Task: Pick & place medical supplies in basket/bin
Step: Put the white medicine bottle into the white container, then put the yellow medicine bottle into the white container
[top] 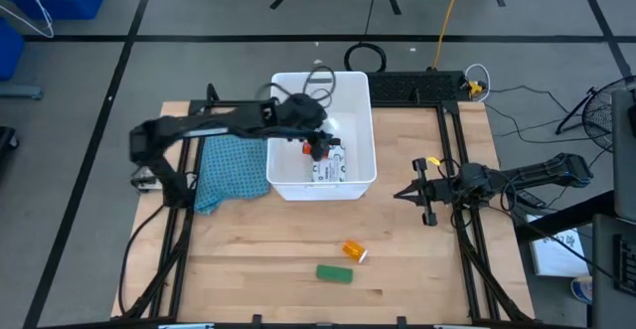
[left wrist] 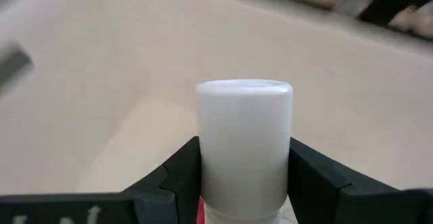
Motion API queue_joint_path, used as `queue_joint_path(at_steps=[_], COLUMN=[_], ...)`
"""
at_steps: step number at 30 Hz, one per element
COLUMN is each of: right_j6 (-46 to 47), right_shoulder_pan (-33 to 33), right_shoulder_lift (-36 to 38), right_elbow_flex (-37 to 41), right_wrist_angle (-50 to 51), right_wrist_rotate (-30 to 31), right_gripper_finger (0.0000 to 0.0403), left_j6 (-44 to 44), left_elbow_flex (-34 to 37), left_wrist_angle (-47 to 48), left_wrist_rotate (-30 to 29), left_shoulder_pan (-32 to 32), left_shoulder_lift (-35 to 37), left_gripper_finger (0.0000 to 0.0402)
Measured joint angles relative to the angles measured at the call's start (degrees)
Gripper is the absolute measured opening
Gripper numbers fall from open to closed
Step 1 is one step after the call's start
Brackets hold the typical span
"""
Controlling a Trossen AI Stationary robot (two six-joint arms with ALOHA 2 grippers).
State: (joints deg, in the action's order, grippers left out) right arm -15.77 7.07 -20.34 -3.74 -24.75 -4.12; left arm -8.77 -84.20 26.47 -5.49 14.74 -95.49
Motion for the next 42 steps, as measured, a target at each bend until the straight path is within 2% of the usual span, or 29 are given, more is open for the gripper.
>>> queue_joint_path(at_steps=[6, 11, 16, 23, 25, 31, 35, 38, 42], right_j6=[0.13, 1.23, 1.95, 3.13, 3.13, 3.11, 3.11, 3.11, 3.11], right_shoulder_pan=[0.00, 0.00, 0.00, 0.00, 0.00, 0.00, 0.00, 0.00, 0.00], right_shoulder_lift=[0.01, 0.00, 0.00, 0.02, 0.00, 0.01, 0.02, 0.00, -0.24], right_elbow_flex=[0.00, 0.00, 0.01, 0.00, 0.00, 0.00, 0.00, 0.00, 0.01], right_wrist_angle=[1.69, 1.62, 1.45, 1.44, 1.44, 1.44, 1.44, 1.60, 1.48], right_wrist_rotate=[-0.07, -0.11, -0.12, -0.15, -0.17, -0.17, -0.17, -0.14, -0.28], right_gripper_finger=[0.0000, 0.0000, 0.0000, 0.0000, 0.0000, 0.0000, 0.0000, 0.0000, 0.0000], left_j6=[-1.08, -1.06, -0.70, -0.91, -0.75, 2.99, 6.28, 7.61, 7.56], left_elbow_flex=[-0.55, -0.55, -0.66, -0.79, -0.72, -0.47, -0.55, -0.55, -0.55], left_wrist_angle=[3.86, 5.27, 7.33, 7.74, 7.06, 7.05, 7.19, 7.26, 8.74], left_wrist_rotate=[5.93, 11.49, 14.01, 14.31, 14.26, 9.17, 6.83, 6.14, 3.26], left_shoulder_pan=[2.83, 3.20, 3.13, 3.17, 3.07, 1.85, 1.21, 0.83, 0.09], left_shoulder_lift=[-9.39, -14.19, -17.74, -19.40, -19.30, -17.82, -16.09, -12.70, -5.87], left_gripper_finger=[0.0172, 0.0171, 0.0171, 0.0174, 0.0197, 0.0318, 0.0377, 0.0395, 0.0383])
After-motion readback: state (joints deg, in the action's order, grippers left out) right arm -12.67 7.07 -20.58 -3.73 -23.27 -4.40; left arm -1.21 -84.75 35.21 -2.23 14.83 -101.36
